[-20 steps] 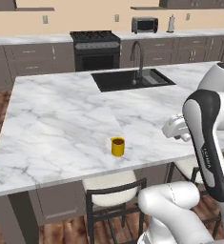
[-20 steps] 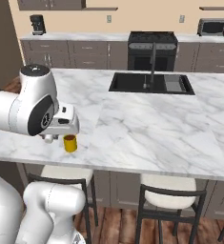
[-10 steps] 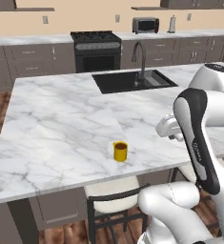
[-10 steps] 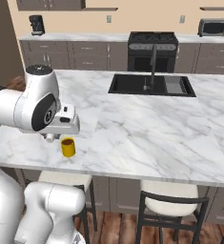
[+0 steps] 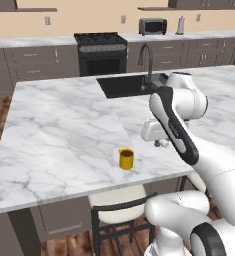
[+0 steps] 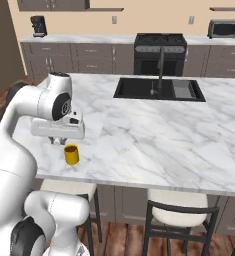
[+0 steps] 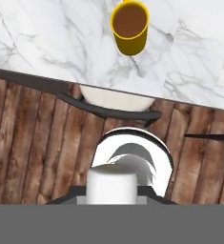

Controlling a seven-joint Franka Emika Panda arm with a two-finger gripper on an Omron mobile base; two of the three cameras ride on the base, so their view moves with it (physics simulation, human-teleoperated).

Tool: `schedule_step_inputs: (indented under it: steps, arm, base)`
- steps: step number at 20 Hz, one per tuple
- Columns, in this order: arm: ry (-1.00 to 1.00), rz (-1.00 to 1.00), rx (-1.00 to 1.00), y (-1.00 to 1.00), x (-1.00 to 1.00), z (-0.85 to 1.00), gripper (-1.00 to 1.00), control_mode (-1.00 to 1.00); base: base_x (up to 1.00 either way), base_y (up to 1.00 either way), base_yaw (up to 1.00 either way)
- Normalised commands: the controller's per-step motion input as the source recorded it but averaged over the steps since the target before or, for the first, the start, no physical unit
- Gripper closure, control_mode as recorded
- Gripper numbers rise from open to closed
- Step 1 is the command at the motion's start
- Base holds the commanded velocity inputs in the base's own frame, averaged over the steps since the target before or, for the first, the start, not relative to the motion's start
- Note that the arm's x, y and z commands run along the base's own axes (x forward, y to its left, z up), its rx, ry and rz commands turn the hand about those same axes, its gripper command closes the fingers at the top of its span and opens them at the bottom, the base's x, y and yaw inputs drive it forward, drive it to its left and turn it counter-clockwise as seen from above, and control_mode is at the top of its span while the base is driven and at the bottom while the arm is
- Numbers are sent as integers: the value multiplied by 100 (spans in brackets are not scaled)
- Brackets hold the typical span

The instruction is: Pick up the marshmallow and place it in the cup of hot chocolate on the dining counter.

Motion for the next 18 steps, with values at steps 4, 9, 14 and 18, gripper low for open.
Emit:
schedule_step_inputs:
  steps: [4,9,14,18]
  arm:
    - [0,0,0,19,37,-31,100,-100]
    - [-3,0,-2,7,31,-31,100,-100]
    - [-5,0,-6,2,37,-19,100,-100]
    - [-9,0,-4,6,30,-4,100,-100]
  base:
    - [0,0,0]
    - [0,0,0]
    - [0,0,0]
    - [0,0,0]
